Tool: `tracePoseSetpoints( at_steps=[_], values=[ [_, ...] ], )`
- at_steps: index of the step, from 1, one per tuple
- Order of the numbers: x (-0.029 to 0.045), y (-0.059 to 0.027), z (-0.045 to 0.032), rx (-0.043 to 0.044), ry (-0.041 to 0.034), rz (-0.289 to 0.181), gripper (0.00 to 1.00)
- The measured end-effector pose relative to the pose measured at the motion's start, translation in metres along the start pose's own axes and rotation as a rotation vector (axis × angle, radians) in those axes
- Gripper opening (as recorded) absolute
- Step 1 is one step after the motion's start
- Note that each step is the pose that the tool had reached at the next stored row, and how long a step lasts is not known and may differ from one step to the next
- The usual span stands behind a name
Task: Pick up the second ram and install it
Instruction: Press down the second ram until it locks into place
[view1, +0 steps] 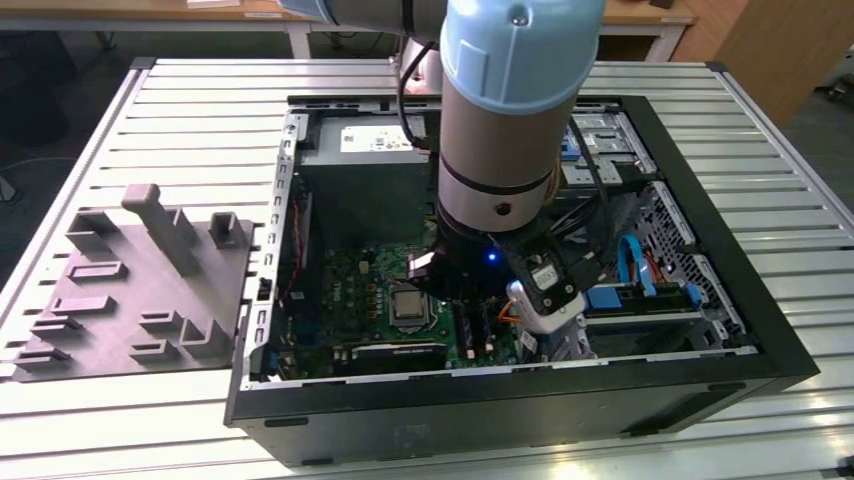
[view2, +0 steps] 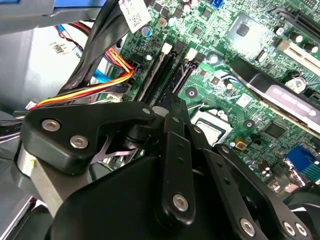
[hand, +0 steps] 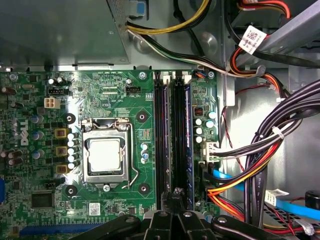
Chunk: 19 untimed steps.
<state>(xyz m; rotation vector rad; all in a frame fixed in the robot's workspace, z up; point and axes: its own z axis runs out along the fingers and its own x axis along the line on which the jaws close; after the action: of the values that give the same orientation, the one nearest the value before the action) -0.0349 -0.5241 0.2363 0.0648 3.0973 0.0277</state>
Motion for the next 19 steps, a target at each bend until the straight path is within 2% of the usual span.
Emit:
tracePoseSetpoints(
  at_steps=[19],
  values=[
    [0.0002, 0.0000, 0.0060, -0.0008, -0.0002, 0.000, 0.10]
  ],
)
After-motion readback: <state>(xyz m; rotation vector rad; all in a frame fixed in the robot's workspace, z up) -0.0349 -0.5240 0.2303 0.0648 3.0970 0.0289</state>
